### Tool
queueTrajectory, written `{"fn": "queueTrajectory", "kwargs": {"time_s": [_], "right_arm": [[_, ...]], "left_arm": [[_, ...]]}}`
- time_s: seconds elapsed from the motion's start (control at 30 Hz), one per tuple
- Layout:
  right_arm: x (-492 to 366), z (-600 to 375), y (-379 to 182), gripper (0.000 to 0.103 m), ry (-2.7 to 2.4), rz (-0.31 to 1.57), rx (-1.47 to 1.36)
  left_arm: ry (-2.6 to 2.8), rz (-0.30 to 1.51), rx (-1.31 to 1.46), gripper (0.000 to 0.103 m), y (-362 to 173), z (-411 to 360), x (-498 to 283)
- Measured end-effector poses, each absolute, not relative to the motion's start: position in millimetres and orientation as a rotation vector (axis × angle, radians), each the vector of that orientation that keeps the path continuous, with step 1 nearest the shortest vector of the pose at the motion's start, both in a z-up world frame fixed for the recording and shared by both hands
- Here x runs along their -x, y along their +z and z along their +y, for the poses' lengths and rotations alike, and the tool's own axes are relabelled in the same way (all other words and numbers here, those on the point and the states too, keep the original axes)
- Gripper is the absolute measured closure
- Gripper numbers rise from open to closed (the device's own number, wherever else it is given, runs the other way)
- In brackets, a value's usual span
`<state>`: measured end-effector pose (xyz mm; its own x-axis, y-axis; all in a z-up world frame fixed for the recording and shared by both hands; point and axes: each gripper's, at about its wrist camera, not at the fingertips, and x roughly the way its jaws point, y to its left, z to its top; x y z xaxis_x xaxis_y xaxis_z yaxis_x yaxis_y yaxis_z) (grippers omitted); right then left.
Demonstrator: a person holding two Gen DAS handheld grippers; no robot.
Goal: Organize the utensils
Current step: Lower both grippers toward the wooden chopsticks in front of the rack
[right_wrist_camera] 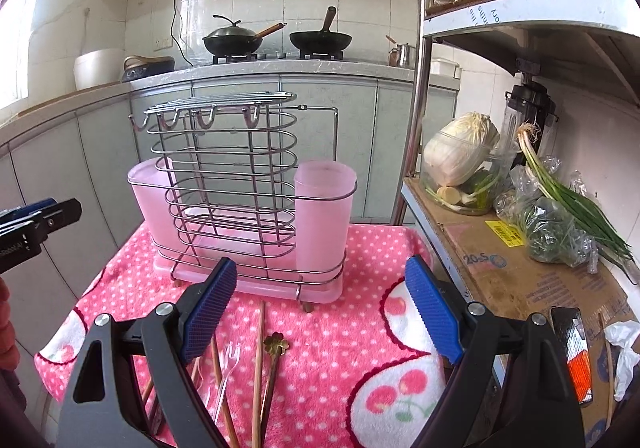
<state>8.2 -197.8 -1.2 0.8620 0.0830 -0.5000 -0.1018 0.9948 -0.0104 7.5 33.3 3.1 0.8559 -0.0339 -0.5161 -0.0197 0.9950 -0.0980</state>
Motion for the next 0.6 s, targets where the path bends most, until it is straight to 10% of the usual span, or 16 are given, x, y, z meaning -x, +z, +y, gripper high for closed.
{"fn": "queueTrajectory", "kwargs": {"time_s": [0.17,0.43,0.6], "right_arm": [[-14.7,-203.5,-7.7,0.029,0.122,0.561,0.019],[-29.3,-213.0,-29.3,0.063,0.161,0.665,-0.029],[-33.1,-220.0,-42.4,0.073,0.193,0.718,-0.081]], "left_arm": [[-0.040,0.636,0.140,0.046,-8.9,42.0,-22.5],[-0.114,0.851,0.176,0.083,-54.3,36.3,-51.4],[-0.173,0.991,0.157,0.087,-84.1,18.2,-73.9]]}}
